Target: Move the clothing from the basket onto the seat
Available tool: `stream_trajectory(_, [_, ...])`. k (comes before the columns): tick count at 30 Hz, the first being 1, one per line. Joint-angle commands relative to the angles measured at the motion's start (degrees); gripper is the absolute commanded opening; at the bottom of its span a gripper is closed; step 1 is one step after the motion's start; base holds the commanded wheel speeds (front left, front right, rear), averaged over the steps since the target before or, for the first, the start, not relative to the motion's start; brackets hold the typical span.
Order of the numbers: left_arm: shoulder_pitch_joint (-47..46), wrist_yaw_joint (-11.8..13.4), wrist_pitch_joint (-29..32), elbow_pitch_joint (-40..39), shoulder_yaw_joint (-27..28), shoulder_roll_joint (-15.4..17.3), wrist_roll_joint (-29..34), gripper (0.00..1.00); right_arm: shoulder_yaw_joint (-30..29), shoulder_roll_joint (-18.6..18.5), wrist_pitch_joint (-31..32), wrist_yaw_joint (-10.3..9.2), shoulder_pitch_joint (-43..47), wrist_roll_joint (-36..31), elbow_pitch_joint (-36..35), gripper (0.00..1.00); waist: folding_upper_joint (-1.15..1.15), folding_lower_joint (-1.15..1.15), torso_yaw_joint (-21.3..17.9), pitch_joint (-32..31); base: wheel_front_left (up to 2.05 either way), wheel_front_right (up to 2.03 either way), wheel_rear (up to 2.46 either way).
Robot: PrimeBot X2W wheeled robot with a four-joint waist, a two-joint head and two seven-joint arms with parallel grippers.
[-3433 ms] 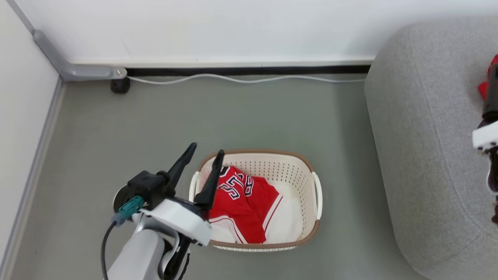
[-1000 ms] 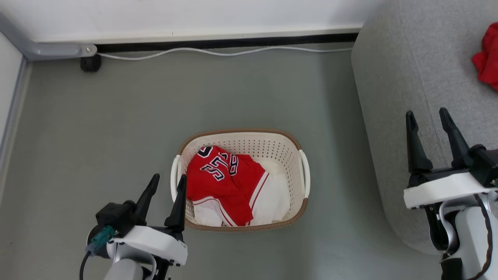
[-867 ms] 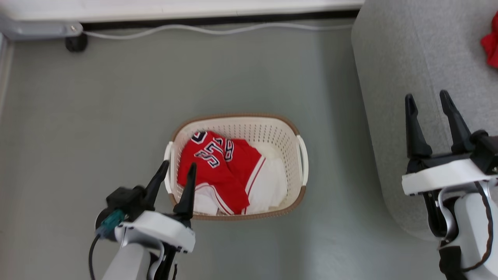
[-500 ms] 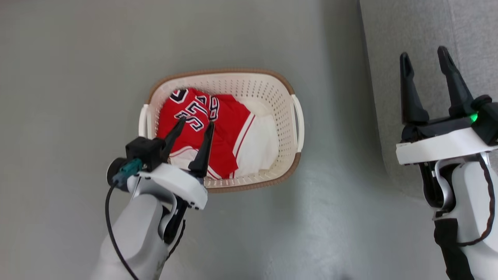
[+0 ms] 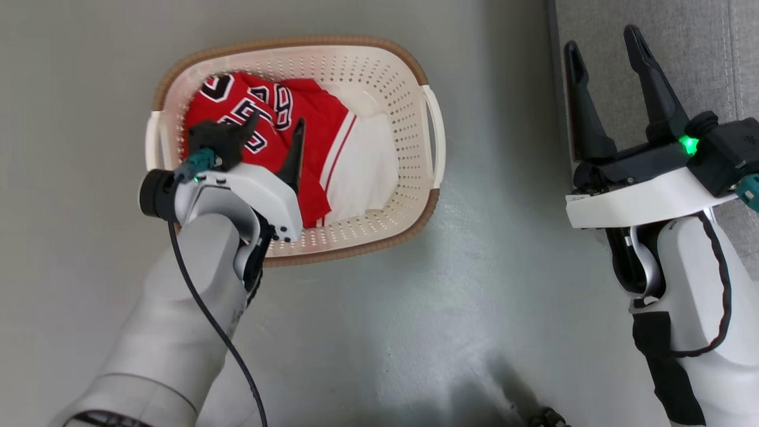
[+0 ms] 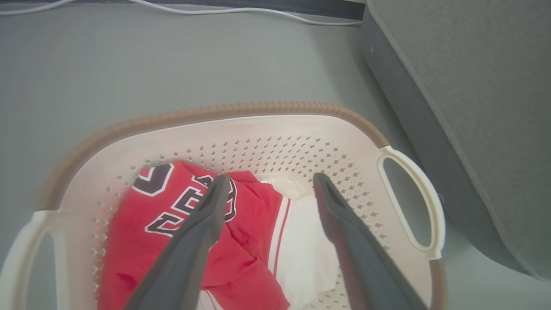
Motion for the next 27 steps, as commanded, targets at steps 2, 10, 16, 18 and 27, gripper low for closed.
stream_trajectory(2, [-2.05,0.88,-0.19,1.81,0.31,0.70,-0.02,1.00,1.31,0.64,-0.59,0.17,0.11,0.67,-2.03,1.00,0.00,0.00,-1.56,1.97,0.00,0.00,0.00])
stream_trajectory(10, [-8.77,3.50,0.88,12.41,-1.09,0.74,0.25,1.00,2.11,1.68,-0.59,0.17,-1.92,0.82,-4.10,1.00,0.00,0.00,-4.20,5.93,0.00,0.00,0.00])
stream_trajectory(16, [-11.41,5.35,1.49,15.83,-2.08,2.63,1.22,1.00,2.66,2.03,-0.59,0.17,-3.24,2.22,-8.43,1.00,0.00,0.00,-6.14,9.26,0.00,0.00,0.00])
stream_trajectory(18, [-11.94,5.96,1.54,16.22,-2.21,3.36,1.36,1.00,2.79,2.04,-0.59,0.17,-3.59,3.30,-9.80,1.00,0.00,0.00,-6.67,10.06,0.00,0.00,0.00])
stream_trajectory(27, [-14.67,8.86,1.97,17.06,-3.15,6.20,2.29,1.00,3.04,2.06,-0.59,0.17,-4.06,5.23,-13.15,1.00,0.00,0.00,-8.40,12.68,0.00,0.00,0.00])
